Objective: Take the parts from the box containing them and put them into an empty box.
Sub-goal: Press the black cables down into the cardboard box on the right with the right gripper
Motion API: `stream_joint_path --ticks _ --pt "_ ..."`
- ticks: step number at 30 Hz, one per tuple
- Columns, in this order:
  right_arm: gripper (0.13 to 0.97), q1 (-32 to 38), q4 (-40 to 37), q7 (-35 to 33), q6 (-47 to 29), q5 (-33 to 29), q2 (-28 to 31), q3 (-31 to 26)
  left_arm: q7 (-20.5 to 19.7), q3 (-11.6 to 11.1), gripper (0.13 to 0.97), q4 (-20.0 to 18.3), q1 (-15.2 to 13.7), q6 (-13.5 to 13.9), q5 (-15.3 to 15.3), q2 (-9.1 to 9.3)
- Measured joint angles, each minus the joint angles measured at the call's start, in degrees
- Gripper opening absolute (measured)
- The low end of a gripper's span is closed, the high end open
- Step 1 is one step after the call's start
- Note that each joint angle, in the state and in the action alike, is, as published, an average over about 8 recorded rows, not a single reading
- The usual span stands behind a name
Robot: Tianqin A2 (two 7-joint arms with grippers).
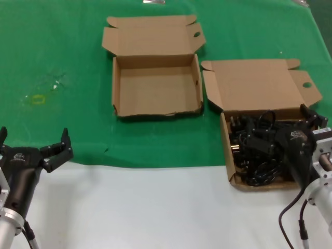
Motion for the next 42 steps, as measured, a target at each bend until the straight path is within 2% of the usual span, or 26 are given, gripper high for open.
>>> stream_joint_path --ticks 35,42 --pt "0.966 0.0 0.0 0.0 0.0 0.0 0.0 0.0 0.0 0.0 0.957 0.0 0.0 0.0 0.0 0.00" --pt "0.966 0.0 0.0 -0.1 0.0 0.0 0.0 0.1 0.0 0.0 0.894 0.0 0.0 0.0 0.0 0.00"
